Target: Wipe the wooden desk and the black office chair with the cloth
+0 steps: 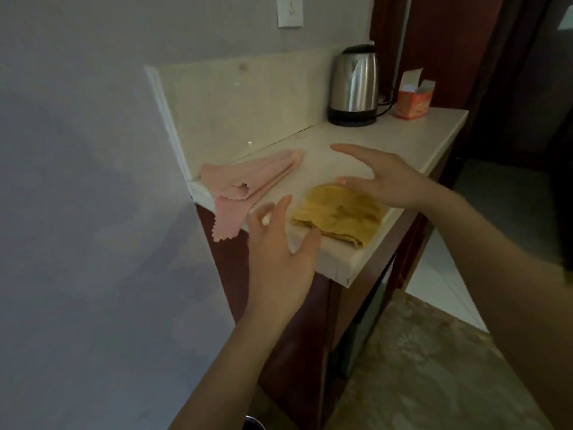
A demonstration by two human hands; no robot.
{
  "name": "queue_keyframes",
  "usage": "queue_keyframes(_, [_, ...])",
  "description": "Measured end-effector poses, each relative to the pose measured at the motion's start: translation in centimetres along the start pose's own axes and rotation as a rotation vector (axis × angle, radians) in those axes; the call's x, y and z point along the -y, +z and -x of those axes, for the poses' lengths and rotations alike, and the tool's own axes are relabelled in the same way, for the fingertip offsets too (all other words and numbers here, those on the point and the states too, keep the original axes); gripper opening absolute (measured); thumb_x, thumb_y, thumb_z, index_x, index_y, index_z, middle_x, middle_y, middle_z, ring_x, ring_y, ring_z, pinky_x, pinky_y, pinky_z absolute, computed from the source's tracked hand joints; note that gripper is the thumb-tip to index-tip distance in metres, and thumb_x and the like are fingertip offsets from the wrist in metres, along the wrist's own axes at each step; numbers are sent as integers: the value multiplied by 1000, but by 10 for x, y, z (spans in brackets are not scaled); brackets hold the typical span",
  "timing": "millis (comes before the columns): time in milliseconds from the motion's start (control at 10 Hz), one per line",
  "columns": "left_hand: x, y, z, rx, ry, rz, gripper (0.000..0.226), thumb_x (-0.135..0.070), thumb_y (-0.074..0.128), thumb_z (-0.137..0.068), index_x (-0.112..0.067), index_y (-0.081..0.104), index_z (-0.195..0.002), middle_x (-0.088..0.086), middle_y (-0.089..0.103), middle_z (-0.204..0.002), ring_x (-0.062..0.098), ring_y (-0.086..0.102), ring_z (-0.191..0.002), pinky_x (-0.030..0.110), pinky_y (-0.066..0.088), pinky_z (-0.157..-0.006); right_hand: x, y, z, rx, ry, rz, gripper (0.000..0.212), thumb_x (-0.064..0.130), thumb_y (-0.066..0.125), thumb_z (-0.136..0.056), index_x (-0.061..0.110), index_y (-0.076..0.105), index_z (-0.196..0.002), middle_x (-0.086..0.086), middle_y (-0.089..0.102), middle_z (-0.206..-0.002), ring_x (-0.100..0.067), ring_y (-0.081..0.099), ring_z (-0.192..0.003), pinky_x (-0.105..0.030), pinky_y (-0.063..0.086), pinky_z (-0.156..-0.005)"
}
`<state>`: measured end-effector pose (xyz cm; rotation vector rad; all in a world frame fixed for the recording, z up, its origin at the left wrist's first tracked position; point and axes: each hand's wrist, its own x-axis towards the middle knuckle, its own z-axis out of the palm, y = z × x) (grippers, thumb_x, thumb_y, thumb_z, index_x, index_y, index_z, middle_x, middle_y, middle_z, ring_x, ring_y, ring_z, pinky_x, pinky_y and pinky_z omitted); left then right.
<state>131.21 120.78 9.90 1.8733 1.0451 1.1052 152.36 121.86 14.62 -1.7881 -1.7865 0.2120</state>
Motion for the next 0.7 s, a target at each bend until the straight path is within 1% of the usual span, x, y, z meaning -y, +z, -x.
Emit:
queue_keyframes(100, [15, 11, -11, 127, 272, -471, 69, -61, 24, -87, -30, 25, -149, -6, 15, -157, 17, 6, -146, 46, 6, -118, -14, 14, 14, 41, -43, 58, 49, 40, 43, -96, 32, 34, -144, 8, 31, -151, -12, 14, -144, -25, 7, -114])
queue_keyframes(200, [24, 26, -18, 282, 266, -739, 76, -65, 0, -83, -34, 23, -149, -14, 10, -159, 11, -12, -146, 45, -21, -110, -25, 31, 23, 215, -38, 193, 62, 58, 24, -86, 37, 32, -143, 10, 23, -155, -10, 6, -145, -40, -2, -117])
queue_keyframes(300, [25, 28, -23, 243, 213, -608, 67, -61, 9, -88, -31, 37, -141, -16, 23, -155, 9, -2, -146, 44, -20, -111, -27, 26, 23, 184, -16, 258, 62, 59, 21, -88, 37, 27, -146, 13, 17, -156, -6, -1, -144, -37, -10, -115])
queue_keyframes(400, [28, 16, -24, 242, 193, -611, 59, -57, 16, -90, -35, 34, -141, -16, 15, -158, 10, -3, -147, 44, -14, -115, -15, 29, 23, 101, -77, 345, 56, 51, 28, -96, 31, 26, -148, 13, 14, -156, -5, -4, -144, -35, -11, -115])
queue_keyframes(500, [29, -6, -14, 271, 182, -596, 60, -57, 23, -90, -40, 22, -148, -14, 17, -157, 13, 5, -147, 47, -2, -118, 14, 40, 27, 35, -160, 193, 51, 41, 37, -97, 22, 37, -145, 4, 34, -151, -11, 19, -143, -30, 5, -115])
queue_keyframes(600, [21, -43, 7, 80, 183, -402, 49, -48, 43, -89, -27, 55, -132, -10, 57, -132, 7, 49, -123, 32, 34, -109, 49, 58, 35, -56, -377, 26, 45, 40, 39, -96, 16, 56, -131, -1, 59, -129, -14, 51, -119, -30, 35, -102])
queue_keyframes(700, [20, -84, 42, -68, 78, -293, 26, -40, 53, -90, -31, 67, -109, -18, 67, -106, -5, 58, -99, 6, 41, -85, 88, 87, 46, 44, -532, -136, 39, 38, 41, -95, 19, 65, -119, 4, 69, -111, -11, 61, -99, -34, 48, -85])
